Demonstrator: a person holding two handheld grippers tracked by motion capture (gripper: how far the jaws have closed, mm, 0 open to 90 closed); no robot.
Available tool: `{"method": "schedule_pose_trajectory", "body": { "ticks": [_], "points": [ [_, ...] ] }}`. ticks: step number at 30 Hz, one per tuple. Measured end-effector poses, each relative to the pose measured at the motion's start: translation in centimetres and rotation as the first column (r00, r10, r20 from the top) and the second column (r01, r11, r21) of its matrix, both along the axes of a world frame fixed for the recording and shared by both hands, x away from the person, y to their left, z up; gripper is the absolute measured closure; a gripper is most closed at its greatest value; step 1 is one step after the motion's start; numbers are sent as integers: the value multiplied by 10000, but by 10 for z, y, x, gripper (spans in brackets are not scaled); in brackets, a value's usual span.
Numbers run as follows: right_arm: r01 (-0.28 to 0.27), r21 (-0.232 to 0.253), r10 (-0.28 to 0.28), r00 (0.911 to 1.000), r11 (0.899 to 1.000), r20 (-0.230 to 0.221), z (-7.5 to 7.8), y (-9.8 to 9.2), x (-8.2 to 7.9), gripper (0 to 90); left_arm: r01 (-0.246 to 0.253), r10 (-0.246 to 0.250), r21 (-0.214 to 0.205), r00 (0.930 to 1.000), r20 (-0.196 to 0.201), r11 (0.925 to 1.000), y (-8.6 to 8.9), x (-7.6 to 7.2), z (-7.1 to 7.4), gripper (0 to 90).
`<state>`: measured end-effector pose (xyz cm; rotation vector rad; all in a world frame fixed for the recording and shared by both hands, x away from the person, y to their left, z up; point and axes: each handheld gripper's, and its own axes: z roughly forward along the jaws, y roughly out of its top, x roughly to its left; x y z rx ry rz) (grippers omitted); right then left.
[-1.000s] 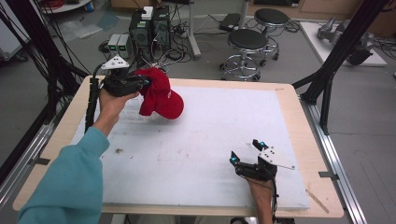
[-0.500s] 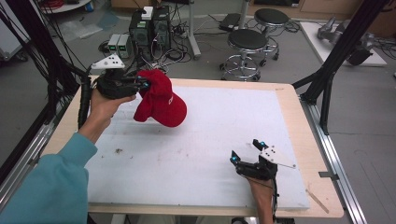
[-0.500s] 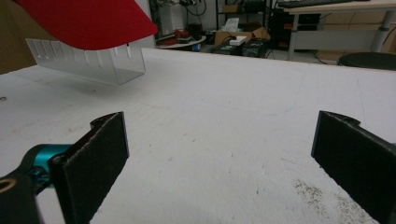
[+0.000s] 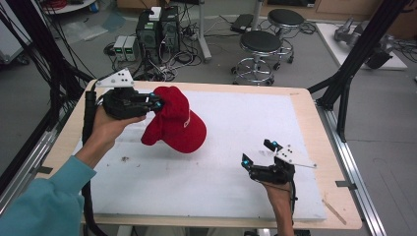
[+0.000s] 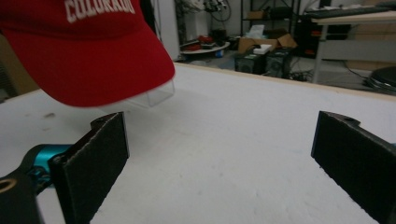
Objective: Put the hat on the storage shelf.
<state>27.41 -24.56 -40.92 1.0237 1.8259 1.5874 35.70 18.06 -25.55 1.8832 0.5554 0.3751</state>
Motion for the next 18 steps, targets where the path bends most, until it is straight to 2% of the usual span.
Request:
{"method": "schedule_pose_trajectory", "body": {
  "ticks": [2, 3, 8, 10, 13, 18],
  "points": [
    [-386, -25, 386, 9993, 9993, -15, 16, 6, 3, 30, 34, -34, 28, 10000, -5, 10000, 0, -3, -2, 802],
    [-386, -25, 386, 9993, 9993, -15, 16, 6, 3, 30, 26, -26, -18, 10000, -26, 10000, 0, -5, -3, 802],
    [-1033, -131, 1033, 9946, 9946, -61, 36, 19, 9, 30, 180, -181, -82, 9996, -205, 9998, -1, -13, -12, 802],
    [-1496, -260, 1495, 9887, 9884, -53, 47, 29, 12, 30, 231, -232, -50, 9993, -297, 9997, -2, -15, -15, 802],
    [-1785, -384, 1782, 9839, 9832, -104, 55, 36, 15, 30, 304, -307, -86, 9990, -328, 9995, -4, -17, -18, 802],
    [-2572, -605, 2566, 9664, 9645, -183, 71, 53, 23, 38, 451, -452, -26, 9985, -311, 9990, -8, -22, -21, 802]
  ]
}}
